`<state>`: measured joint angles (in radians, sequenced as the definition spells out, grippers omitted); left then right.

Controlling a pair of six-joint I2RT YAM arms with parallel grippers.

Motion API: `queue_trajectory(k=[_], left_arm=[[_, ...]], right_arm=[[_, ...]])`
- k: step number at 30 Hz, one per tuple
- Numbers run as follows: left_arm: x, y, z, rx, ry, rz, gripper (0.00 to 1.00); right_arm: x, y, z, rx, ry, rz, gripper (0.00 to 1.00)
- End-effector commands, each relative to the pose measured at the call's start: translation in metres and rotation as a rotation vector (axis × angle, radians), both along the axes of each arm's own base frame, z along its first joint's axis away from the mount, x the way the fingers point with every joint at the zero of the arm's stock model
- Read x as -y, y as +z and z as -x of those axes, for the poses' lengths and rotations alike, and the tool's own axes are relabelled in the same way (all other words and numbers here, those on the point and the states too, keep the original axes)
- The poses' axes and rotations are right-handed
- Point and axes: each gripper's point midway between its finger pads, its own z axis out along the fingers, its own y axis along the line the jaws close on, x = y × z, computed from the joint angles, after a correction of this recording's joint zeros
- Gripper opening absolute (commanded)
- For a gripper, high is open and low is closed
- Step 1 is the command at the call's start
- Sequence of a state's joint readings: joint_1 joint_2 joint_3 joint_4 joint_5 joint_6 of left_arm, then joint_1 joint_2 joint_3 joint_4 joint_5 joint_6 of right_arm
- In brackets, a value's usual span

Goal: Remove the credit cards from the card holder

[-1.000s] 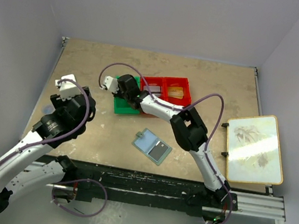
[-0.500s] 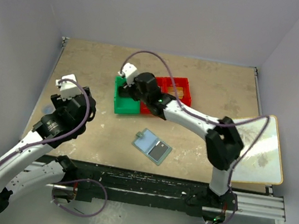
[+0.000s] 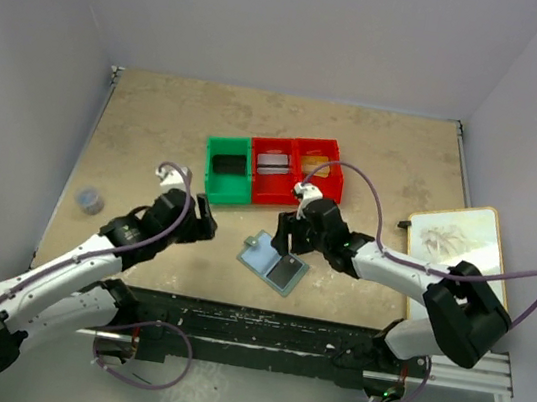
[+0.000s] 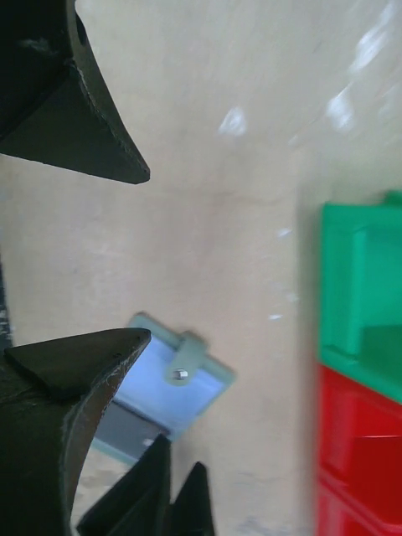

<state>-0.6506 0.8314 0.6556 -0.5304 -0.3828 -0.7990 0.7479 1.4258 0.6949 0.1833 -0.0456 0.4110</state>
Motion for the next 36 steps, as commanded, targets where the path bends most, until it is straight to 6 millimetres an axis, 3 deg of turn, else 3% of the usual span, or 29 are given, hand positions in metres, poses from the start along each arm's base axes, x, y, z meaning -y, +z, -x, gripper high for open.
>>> queue_trajectory(k=[1,5,8,11,18,20,26,36], left_arm=[[0.086,-0.010,0.030,-0.079,-0.236,0.340,0.68],[0.122,-0.030,0.054,-0.119,-0.289,0.377,0.68],[0.132,-0.052,0.066,-0.173,-0.286,0.358,0.68],[0.142,-0.061,0.072,-0.175,-0.278,0.366,0.68],[0.159,-0.070,0.062,-0.161,-0.222,0.423,0.68],[0.156,-0.081,0.057,-0.169,-0.196,0.362,0.68],[0.156,-0.090,0.041,-0.138,-0.135,0.310,0.68],[0.159,-0.101,0.014,-0.123,-0.155,0.184,0.68]], right_arm=[[0.004,0.000,0.016,-0.082,-0.069,-0.084,0.66],[0.017,-0.015,0.019,-0.105,-0.085,-0.024,0.73],[0.028,-0.025,0.022,-0.138,-0.122,0.026,0.72],[0.033,-0.030,0.031,-0.161,-0.127,0.015,0.73],[0.049,-0.056,0.059,-0.266,-0.167,0.017,0.69],[0.048,-0.058,0.070,-0.303,-0.176,-0.028,0.67],[0.024,-0.040,0.102,-0.368,-0.096,-0.217,0.59],[-0.028,-0.044,0.141,-0.417,-0.029,-0.278,0.54]])
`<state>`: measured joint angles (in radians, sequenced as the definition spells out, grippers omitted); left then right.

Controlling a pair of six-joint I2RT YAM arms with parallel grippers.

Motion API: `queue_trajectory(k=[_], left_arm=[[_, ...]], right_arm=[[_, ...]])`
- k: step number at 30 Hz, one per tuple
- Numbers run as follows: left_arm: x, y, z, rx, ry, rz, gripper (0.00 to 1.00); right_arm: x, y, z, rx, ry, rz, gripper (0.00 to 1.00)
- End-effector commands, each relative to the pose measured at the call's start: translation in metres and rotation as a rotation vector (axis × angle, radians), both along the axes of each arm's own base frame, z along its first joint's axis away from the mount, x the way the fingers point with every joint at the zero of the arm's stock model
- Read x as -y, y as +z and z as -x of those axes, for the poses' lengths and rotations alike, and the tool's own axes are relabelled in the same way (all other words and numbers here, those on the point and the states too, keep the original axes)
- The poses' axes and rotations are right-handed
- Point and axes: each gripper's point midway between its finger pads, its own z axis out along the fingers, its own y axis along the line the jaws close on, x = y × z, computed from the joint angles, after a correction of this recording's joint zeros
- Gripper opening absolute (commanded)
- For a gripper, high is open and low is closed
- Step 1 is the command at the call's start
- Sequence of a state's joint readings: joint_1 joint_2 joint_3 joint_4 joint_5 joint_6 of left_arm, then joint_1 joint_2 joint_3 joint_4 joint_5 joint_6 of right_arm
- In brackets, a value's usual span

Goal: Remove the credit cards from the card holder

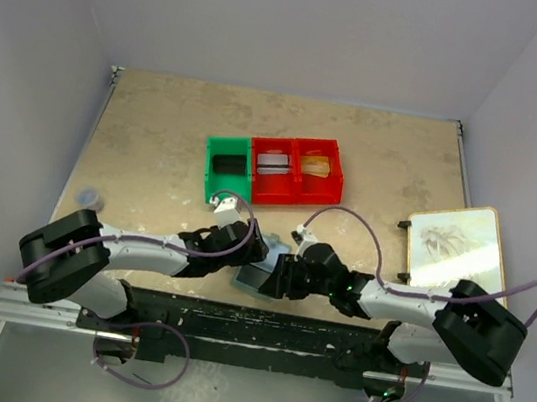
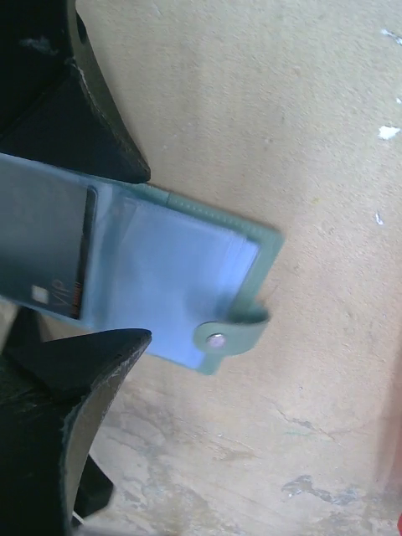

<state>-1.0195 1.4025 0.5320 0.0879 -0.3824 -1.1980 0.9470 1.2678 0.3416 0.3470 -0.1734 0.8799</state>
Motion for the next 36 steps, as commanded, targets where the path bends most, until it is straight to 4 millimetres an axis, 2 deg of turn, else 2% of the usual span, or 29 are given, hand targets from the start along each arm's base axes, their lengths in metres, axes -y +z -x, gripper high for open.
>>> queue_trajectory(k=[1,5,7,9,11,13,17,21,24,27,29,32,36], left_arm=[[0.009,0.004,-0.014,0.040,-0.047,-0.064,0.68],[0.028,0.012,-0.021,0.058,-0.122,-0.068,0.68],[0.036,0.010,-0.025,0.043,-0.148,-0.067,0.68],[0.036,0.005,-0.032,0.013,-0.137,-0.065,0.66],[0.028,0.009,-0.042,0.009,-0.104,-0.021,0.66],[0.014,0.021,-0.048,0.033,-0.071,0.010,0.66],[-0.003,0.068,-0.046,0.116,-0.106,-0.045,0.70],[-0.043,0.086,-0.040,0.171,-0.055,-0.135,0.73],[-0.058,0.079,-0.027,0.139,-0.029,-0.135,0.73],[-0.057,0.063,-0.012,0.085,-0.014,-0.046,0.69],[-0.054,0.051,-0.002,0.050,-0.019,0.012,0.67],[-0.054,0.036,0.008,0.010,-0.007,0.069,0.64],[-0.046,0.034,0.014,-0.010,-0.030,0.110,0.61]], right_arm=[[-0.023,-0.002,0.010,-0.038,-0.033,-0.049,0.54],[-0.037,-0.006,0.003,-0.022,-0.075,-0.037,0.54],[-0.040,-0.006,-0.002,-0.007,-0.103,-0.037,0.55],[-0.040,-0.002,-0.007,0.006,-0.135,-0.052,0.55],[-0.038,0.004,-0.010,0.020,-0.158,-0.074,0.55],[-0.033,0.010,-0.011,0.037,-0.171,-0.088,0.54],[-0.021,0.020,-0.007,0.036,-0.189,-0.089,0.54],[-0.010,0.035,-0.024,0.120,-0.235,-0.068,0.53],[-0.009,0.053,-0.045,0.182,-0.214,-0.078,0.51],[-0.009,0.059,-0.061,0.196,-0.165,-0.109,0.45],[-0.015,0.060,-0.064,0.219,-0.099,-0.094,0.44],[-0.021,0.046,-0.065,0.198,-0.038,-0.023,0.41],[-0.030,0.035,-0.062,0.169,0.022,-0.006,0.37]])
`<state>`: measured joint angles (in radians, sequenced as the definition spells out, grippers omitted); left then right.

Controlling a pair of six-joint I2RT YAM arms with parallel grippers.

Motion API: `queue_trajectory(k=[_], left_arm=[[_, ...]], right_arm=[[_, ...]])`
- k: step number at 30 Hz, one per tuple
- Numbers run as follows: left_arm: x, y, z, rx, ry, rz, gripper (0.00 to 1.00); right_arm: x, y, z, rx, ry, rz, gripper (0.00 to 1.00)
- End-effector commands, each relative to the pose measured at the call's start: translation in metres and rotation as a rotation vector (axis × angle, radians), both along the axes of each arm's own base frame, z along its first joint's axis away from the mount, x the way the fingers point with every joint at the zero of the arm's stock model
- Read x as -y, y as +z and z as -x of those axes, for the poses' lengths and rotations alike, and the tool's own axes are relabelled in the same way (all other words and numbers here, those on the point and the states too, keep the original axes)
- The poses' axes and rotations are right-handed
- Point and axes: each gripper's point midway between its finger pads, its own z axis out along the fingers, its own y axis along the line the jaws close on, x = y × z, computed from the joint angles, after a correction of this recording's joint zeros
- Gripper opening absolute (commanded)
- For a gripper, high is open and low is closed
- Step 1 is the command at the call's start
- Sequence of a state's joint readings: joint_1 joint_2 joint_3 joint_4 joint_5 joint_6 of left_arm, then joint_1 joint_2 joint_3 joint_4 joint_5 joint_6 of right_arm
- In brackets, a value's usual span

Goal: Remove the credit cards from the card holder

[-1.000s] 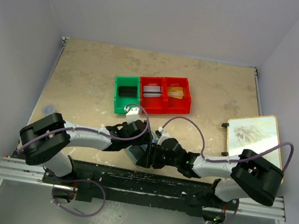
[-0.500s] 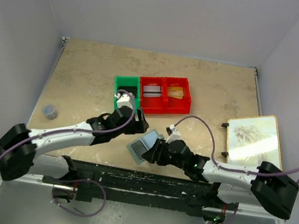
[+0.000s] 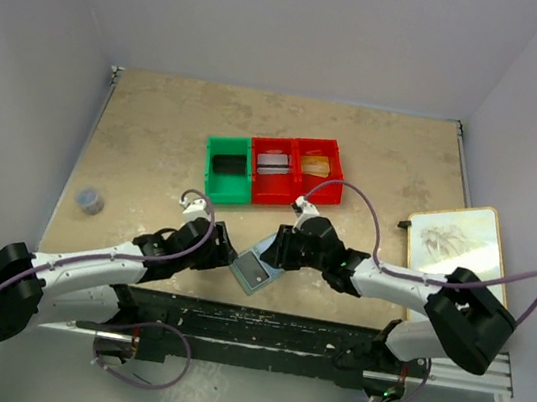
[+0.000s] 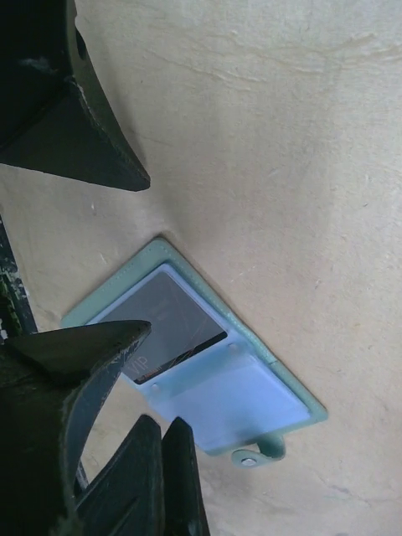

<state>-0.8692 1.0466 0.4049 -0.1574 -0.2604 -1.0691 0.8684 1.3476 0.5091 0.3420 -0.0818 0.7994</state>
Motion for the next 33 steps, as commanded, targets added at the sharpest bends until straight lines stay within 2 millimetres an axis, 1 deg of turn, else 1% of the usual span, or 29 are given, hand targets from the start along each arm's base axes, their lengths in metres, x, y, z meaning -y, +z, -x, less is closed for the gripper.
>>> queue_trajectory(k=[1,6,7,9,11,14,17,19,21,24,27,30,33], left_arm=[[0.026,0.023,-0.002,0.020,-0.012,0.158,0.60],[0.027,0.024,-0.001,0.036,0.009,0.106,0.58],[0.029,0.026,0.000,0.045,0.004,0.100,0.58],[0.033,0.026,0.003,0.053,-0.001,0.087,0.57],[0.036,0.023,0.006,0.048,0.006,0.079,0.55],[0.036,0.021,0.011,0.056,0.036,0.063,0.54],[0.036,0.017,0.012,0.053,0.049,0.078,0.53],[0.036,0.013,0.013,0.049,0.053,0.075,0.52],[0.037,0.007,0.014,0.044,0.048,0.072,0.48],[0.040,-0.003,0.015,0.036,0.032,0.066,0.42],[0.048,-0.008,0.016,0.023,0.005,0.067,0.34],[0.053,-0.012,0.017,0.014,-0.008,0.068,0.30],[0.050,-0.016,0.016,0.015,0.005,0.057,0.29]], right_arm=[[-0.017,0.002,0.007,0.014,0.138,-0.011,0.37],[-0.016,-0.020,0.005,-0.016,0.139,0.045,0.37],[-0.015,-0.027,0.004,-0.027,0.131,0.058,0.37],[-0.014,-0.039,0.006,-0.055,0.134,0.086,0.35],[-0.014,-0.047,0.011,-0.073,0.151,0.083,0.31],[-0.013,-0.051,0.017,-0.104,0.137,0.049,0.29],[-0.013,-0.051,0.018,-0.100,0.114,0.011,0.28],[-0.012,-0.052,0.024,-0.124,0.116,-0.011,0.28],[-0.011,-0.055,0.027,-0.150,0.103,-0.021,0.28],[-0.007,-0.060,0.025,-0.166,0.057,-0.011,0.28],[-0.003,-0.061,0.026,-0.173,0.039,-0.009,0.28],[-0.002,-0.058,0.029,-0.180,0.041,-0.014,0.27],[0.004,-0.055,0.023,-0.162,-0.011,-0.006,0.26]])
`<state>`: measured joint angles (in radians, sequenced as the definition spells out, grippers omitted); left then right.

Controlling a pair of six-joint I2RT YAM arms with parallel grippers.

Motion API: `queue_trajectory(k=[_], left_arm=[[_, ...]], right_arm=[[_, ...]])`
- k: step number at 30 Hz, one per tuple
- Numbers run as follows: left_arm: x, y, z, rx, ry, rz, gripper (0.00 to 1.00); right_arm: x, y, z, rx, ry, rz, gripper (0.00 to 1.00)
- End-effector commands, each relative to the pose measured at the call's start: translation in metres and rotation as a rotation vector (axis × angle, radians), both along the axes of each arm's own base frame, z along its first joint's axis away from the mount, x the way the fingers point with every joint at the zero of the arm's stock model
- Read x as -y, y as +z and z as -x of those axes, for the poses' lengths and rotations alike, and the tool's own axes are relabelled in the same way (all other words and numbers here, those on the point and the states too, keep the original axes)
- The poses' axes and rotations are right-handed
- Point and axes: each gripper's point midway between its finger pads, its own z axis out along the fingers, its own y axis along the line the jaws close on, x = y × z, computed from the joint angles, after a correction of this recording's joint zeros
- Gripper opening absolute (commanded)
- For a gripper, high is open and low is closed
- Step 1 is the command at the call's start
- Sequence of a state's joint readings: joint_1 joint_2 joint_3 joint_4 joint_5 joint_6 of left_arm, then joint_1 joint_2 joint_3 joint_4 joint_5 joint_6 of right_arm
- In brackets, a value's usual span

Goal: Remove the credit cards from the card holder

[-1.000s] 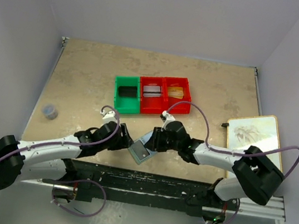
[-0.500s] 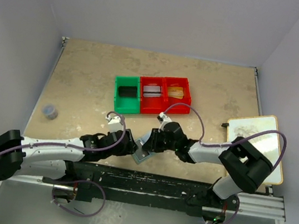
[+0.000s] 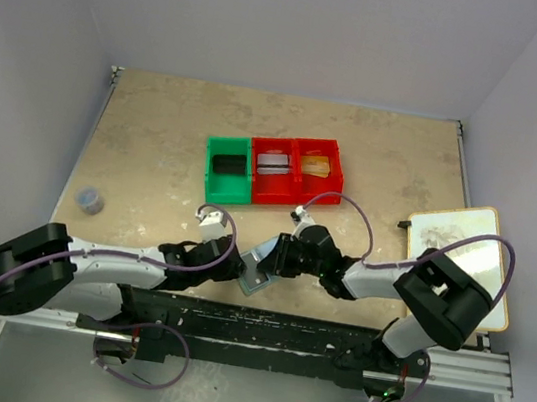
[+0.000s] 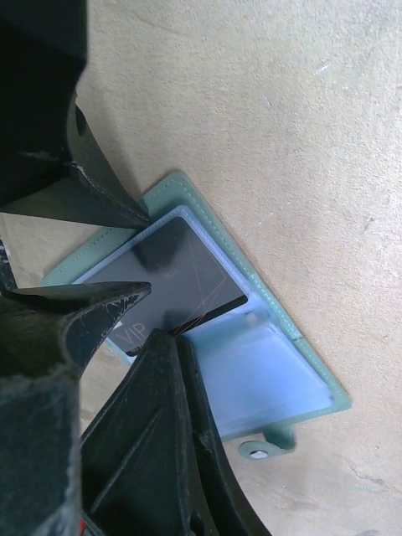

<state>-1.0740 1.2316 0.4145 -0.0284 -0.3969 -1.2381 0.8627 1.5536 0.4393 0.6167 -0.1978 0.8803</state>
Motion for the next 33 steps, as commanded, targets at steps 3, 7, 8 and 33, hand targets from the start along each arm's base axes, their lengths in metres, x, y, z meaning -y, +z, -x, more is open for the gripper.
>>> queue_trajectory(k=[3,7,8,33], left_arm=[[0.007,0.003,-0.006,0.035,0.008,0.024,0.26],[0.008,0.001,-0.009,0.044,-0.014,-0.027,0.20],[0.008,0.000,-0.009,0.042,-0.022,-0.039,0.18],[0.006,-0.005,-0.010,0.059,-0.079,-0.110,0.09]], right_arm=[[0.022,-0.011,0.015,-0.053,-0.050,0.037,0.24],[0.020,-0.002,0.021,-0.061,-0.040,-0.018,0.24],[0.019,-0.001,0.023,-0.067,-0.038,-0.025,0.24],[0.041,-0.006,0.017,-0.161,-0.276,-0.065,0.26]])
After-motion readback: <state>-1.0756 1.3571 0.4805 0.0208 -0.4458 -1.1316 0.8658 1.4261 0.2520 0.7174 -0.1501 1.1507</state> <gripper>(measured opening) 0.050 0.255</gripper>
